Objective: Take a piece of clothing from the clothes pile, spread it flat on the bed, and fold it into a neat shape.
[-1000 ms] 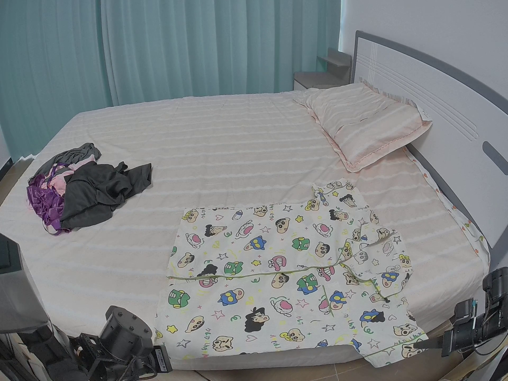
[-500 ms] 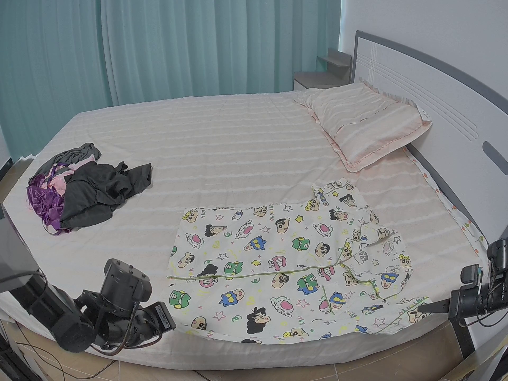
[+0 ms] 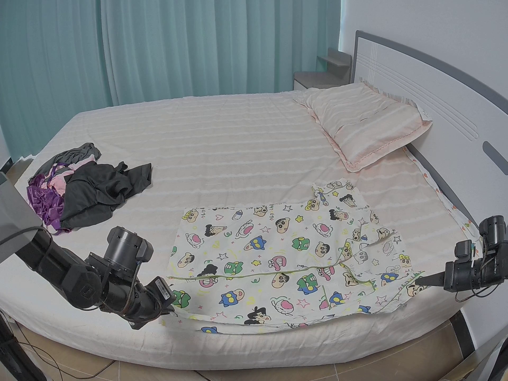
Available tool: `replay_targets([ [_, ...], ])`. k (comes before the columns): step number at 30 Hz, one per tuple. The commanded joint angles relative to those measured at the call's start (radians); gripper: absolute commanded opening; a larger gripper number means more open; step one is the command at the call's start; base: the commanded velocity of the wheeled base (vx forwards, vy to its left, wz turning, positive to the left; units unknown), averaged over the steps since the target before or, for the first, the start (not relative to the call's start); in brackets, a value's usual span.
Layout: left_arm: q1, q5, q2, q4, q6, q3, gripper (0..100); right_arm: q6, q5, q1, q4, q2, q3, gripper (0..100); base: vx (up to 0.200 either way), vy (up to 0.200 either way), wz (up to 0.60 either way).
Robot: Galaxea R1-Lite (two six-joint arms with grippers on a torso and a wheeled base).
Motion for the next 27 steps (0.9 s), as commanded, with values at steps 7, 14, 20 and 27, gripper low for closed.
replay_targets([
  [7, 0.034, -0.021, 0.05, 0.029, 0.002, -0.052, 0, 0.006, -0.003, 0.002, 0.0, 0.107, -0.089, 0, 0.0, 0.0, 0.0],
  [14, 0.068, -0.08, 0.049, 0.029, -0.003, -0.094, 0, 0.006, -0.005, 0.004, 0.0, 0.131, -0.115, 0, 0.0, 0.0, 0.0],
  [20, 0.108, -0.082, 0.044, 0.021, -0.015, -0.13, 0, 0.008, -0.005, 0.004, 0.0, 0.158, -0.152, 0, 0.0, 0.0, 0.0],
  [27, 0.109, -0.083, 0.06, 0.024, -0.016, -0.163, 0, 0.008, -0.003, 0.004, 0.0, 0.199, -0.197, 0, 0.0, 0.0, 0.0],
])
